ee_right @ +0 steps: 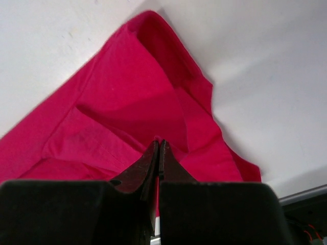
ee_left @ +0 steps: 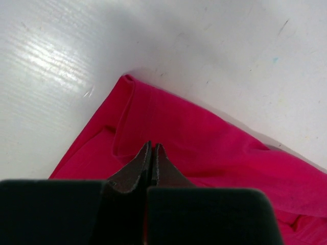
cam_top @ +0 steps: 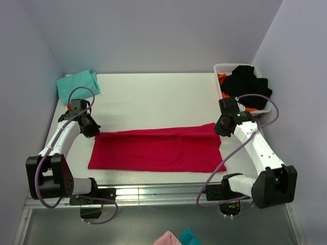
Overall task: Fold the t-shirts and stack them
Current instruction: Fold the tshirt
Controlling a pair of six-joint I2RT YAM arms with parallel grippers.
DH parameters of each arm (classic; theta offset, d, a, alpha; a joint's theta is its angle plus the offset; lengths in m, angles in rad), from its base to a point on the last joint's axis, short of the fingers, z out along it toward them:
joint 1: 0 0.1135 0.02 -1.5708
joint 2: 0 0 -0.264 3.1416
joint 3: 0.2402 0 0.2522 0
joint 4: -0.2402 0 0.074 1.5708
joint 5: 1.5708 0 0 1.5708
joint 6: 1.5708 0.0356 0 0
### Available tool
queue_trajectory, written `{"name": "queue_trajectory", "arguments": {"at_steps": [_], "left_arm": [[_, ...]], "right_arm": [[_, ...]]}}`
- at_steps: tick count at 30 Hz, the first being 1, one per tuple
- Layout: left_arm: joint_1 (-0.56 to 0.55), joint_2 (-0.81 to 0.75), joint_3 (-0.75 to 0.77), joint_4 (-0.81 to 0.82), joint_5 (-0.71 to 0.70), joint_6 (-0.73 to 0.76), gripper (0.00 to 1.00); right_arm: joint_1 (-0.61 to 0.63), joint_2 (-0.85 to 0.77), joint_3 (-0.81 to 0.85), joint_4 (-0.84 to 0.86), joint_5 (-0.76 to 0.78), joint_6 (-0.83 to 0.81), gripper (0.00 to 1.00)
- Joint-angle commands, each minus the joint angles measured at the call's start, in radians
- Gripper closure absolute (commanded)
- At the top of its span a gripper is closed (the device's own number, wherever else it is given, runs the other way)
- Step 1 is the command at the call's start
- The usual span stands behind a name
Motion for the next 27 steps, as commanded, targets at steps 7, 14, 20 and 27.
{"name": "queue_trajectory", "arguments": {"at_steps": [7,14,20,27], "left_arm": [[-0.003,-0.07,0.001,-0.029,-0.074,-0.031,1.0],[-0.001,-0.087,-0.031,-0.039,-0.072,-0.109,1.0],[-0.003,-0.079,-0.042,-0.073,-0.12,-0.141,1.0],[-0.001,-0.018,-0.017,-0.154,-0.198,-0.181,1.0]], "right_arm": [[0.01,-0.159,-0.134,-0.019,-0.007,0.021,1.0],[0.012,-0.168,-0.158,-0.039,-0.035,0.052,1.0],[0.012,-0.204,-0.223,-0.054,-0.047,0.064,1.0],[0.023,-0.25,-0.244,-0.124,-0.047,0.112,1.0]]}}
